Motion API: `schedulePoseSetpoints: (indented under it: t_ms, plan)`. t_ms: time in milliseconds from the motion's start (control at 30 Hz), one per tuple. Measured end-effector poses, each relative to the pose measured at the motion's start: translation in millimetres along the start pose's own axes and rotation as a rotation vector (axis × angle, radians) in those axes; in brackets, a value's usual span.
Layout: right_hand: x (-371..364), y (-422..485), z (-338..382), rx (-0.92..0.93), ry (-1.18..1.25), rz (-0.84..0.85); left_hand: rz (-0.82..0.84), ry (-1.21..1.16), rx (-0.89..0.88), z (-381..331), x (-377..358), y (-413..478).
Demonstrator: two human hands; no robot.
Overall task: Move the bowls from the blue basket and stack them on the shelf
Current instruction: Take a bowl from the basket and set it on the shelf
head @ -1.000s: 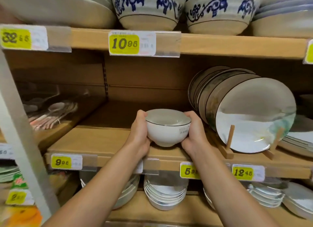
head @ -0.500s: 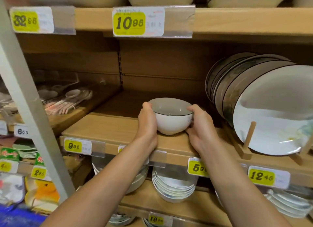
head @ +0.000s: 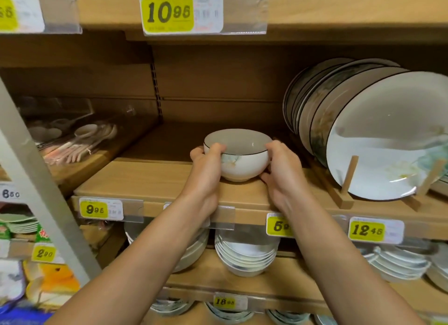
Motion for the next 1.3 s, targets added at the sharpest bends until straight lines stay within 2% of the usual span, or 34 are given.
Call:
schedulePoseSetpoints:
  t_ms: [100, 233, 400, 467, 667, 1133, 1300]
  plan:
    - [2.5, 7.7, 12.8, -0.083, 0.029, -0.01, 0.054, -0.08, 0.097, -10.8, 11.2, -1.2]
    - [12.6, 4.4, 16.5, -0.011, -0.013, 0.01, 0.061, -0.086, 0.135, -29.9, 21.4, 12.8]
    - [15.1, -8.9, 3.5, 0.142, -0.154, 0.016, 0.209, -0.034, 0.164, -28.1, 18.7, 16.9]
    - [13.5, -10.0, 2.2, 0.134, -0.164, 0.028, 0.222, -0.035, 0.157, -22.1, 18.7, 15.9]
    - [11.2, -2.8, 10.4, -0.009, -0.038, 0.086, 0.177, 0.038, 0.082, -16.1, 24.1, 14.0]
    - [28.9, -2.0, 12.7, 0.005, -0.161, 0.181, 0.087, 0.006, 0.11, -23.3, 21.5, 11.3]
    - [27.6, -1.4, 13.4, -0.023, -0.155, 0.212, 0.009, 0.06, 0.031, -22.1, 17.6, 6.4]
Point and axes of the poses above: each hand's wrist, its own y-axis towards the middle knuckle, its own x-axis out of the back of the hand, z = x × y, the point moved 2 cm from there along y, towards the middle knuckle, and after that the axes turned 6 degrees about -z, right-handed, at the moved point
